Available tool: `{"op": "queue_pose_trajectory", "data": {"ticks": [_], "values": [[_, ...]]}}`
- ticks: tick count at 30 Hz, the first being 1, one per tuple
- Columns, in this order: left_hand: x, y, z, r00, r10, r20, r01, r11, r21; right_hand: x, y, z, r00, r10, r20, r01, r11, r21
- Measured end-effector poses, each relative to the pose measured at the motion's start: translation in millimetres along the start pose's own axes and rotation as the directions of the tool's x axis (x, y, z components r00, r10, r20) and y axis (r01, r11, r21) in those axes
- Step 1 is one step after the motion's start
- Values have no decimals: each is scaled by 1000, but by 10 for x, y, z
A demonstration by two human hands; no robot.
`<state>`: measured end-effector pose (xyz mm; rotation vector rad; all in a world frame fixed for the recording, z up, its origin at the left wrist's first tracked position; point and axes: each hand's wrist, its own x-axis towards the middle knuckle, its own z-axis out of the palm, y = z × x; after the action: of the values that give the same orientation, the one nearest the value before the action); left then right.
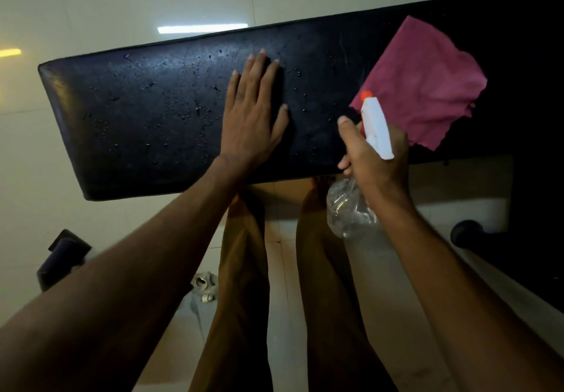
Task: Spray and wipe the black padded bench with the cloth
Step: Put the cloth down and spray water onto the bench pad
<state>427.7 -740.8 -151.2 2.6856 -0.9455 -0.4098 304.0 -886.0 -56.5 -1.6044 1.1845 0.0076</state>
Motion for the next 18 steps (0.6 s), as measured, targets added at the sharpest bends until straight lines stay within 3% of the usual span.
{"op": "queue_pose_trajectory", "data": {"ticks": [6,18], "values": [[17,103,60,995,-95,42,96,995,-21,-212,261,-151,992,12,129,-1,996,-86],[37,136,-33,989,-115,90,117,993,-18,-749,869,-409,967,221,126,-205,970,-132]]}}
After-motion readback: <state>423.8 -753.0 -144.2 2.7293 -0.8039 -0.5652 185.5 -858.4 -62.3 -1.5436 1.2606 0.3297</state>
